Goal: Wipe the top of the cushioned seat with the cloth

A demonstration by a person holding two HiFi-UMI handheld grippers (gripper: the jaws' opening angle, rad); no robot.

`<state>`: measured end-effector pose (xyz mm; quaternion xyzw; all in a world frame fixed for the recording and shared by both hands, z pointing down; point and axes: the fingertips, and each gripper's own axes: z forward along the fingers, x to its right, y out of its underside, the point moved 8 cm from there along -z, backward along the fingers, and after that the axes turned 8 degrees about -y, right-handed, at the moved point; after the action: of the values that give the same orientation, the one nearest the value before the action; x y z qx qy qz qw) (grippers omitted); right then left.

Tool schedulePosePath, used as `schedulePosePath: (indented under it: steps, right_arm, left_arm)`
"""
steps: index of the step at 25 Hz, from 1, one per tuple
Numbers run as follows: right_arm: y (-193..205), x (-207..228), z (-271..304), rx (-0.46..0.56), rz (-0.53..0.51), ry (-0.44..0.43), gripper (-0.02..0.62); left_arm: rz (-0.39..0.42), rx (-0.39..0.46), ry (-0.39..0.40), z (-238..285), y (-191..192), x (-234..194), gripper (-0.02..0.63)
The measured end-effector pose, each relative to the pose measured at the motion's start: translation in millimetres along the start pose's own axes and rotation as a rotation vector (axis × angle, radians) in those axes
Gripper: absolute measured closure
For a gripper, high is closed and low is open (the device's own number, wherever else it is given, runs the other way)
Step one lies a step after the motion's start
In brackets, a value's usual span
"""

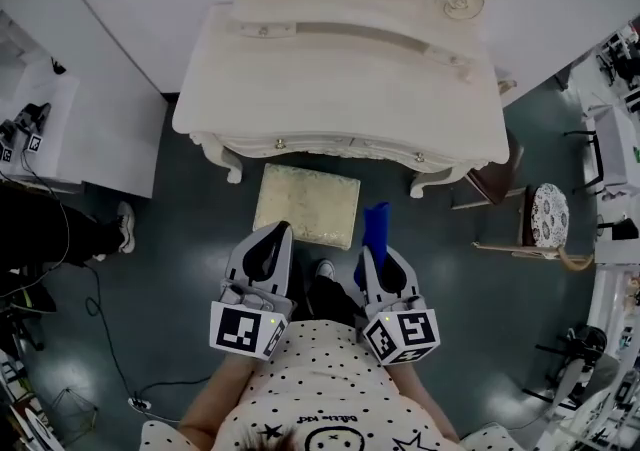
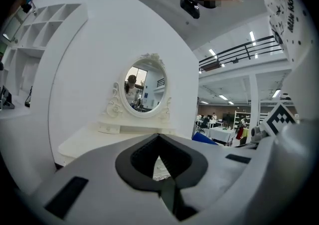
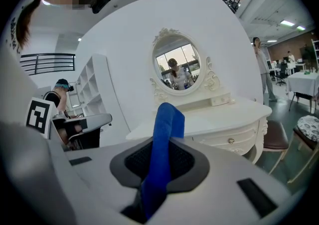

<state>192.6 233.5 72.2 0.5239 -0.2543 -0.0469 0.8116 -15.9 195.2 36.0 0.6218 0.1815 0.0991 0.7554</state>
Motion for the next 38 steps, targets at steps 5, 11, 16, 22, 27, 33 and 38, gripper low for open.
schedulePosePath:
  steps: [5,11,16,22,27,33,38]
  right_arm:
    - [-5.0,-24.5,18.7,0.026,0.004,0.061,0.534]
    - [2.3,-50.5,35.6,0.053,0.022,0.121,0.534]
    - [5.6,-67.3,44.3,0.041,0.029,0.117,0.534]
    - [3.1,-73.5,50.9,0.044,0.016,0.119,0.534]
    - [0.0,-76.1,58.7,0.024,0.009,0.103,0.534]
    - [4.1,-68.0,72.0,-0.011,0.007,0.094,0.534]
    - [13.6,-45.4,84.1,-0.043,0.034,0.121,0.534]
  left_arm:
    - [0.014,-0.005,0.072,10.6,-13.5,-31.9,0.608]
    - [0.022,-0.011,0.143,17.2,-15.7,-61.9,0.608]
    - [0.016,-0.022,0.148,12.2,-16.1,-76.7,0.609]
    - [0.007,-0.017,0.143,11.7,-17.5,-85.9,0.609]
    - [-0.009,-0.006,0.123,11.9,-20.3,-93.7,0.609]
    - [-0.014,-0.008,0.107,20.7,-19.4,-98.9,0.608]
    - [-0.009,-0.023,0.115,37.1,-10.4,-92.8,0.609]
